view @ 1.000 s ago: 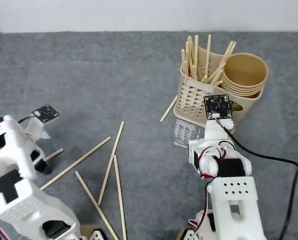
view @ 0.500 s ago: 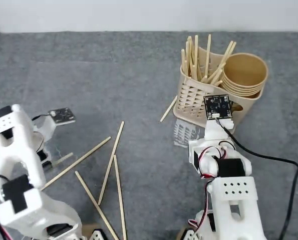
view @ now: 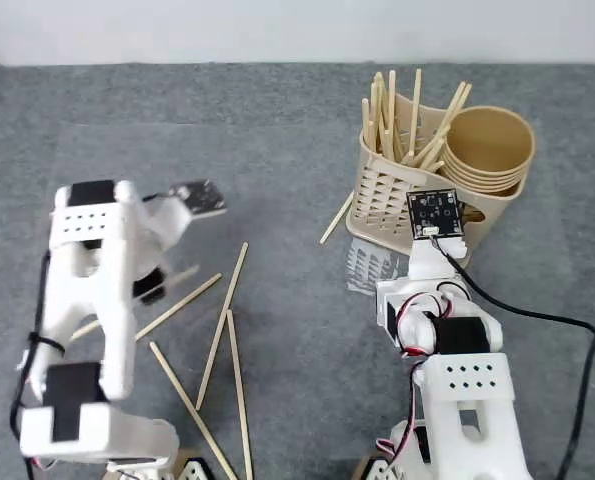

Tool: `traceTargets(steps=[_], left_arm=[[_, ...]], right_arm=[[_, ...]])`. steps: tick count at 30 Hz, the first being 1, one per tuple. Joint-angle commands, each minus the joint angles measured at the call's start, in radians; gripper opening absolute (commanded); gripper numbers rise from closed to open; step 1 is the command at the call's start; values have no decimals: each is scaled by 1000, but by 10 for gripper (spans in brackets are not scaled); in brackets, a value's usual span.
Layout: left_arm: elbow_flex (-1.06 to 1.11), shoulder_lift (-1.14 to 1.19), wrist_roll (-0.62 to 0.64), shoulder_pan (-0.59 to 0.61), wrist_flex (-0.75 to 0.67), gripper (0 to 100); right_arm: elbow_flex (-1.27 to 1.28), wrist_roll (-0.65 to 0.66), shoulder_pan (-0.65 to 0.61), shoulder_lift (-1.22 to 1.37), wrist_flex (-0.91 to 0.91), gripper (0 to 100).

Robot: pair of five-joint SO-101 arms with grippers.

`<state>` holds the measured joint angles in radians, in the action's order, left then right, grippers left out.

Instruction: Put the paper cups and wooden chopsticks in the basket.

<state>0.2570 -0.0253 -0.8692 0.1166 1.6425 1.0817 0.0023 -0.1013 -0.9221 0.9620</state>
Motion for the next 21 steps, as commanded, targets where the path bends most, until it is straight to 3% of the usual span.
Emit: traceTargets(steps=[1,8,13,21], left_arm=[[-108,-163,135,-106,-8,12],[-274,-408,477,-338,-109,12],[-306,-488,741,-440,-411,12],[-295,-456,962,-569,-956,12]], right_arm=[[-9,3,-5,-27,-18,9],[-9,3,-5,-27,-18,9],[-9,3,-5,-27,-18,9],[-9,3,-5,-27,-18,9]])
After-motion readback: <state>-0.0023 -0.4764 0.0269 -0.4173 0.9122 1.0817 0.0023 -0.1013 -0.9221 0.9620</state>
